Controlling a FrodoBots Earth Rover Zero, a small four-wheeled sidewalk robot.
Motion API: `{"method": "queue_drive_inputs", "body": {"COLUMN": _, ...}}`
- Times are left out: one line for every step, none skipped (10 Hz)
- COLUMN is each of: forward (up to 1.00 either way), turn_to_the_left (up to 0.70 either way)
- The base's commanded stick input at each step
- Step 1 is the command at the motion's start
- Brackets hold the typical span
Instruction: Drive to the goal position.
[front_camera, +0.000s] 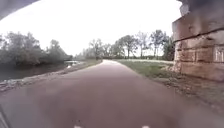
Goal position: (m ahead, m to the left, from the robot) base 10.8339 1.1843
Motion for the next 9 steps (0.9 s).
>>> {"method": "queue_drive_inputs", "body": {"forward": 1.0, "turn_to_the_left": 0.0}}
{"method": "queue_drive_inputs", "body": {"forward": 1.0, "turn_to_the_left": 0.0}}
{"method": "queue_drive_inputs", "body": {"forward": 1.0, "turn_to_the_left": 0.0}}
{"method": "queue_drive_inputs", "body": {"forward": 1.0, "turn_to_the_left": 0.0}}
{"method": "queue_drive_inputs", "body": {"forward": 1.0, "turn_to_the_left": 0.0}}
{"method": "queue_drive_inputs", "body": {"forward": 1.0, "turn_to_the_left": 0.0}}
{"method": "queue_drive_inputs", "body": {"forward": 1.0, "turn_to_the_left": 0.0}}
{"method": "queue_drive_inputs", "body": {"forward": 1.0, "turn_to_the_left": 0.0}}
{"method": "queue_drive_inputs", "body": {"forward": 1.0, "turn_to_the_left": 0.0}}
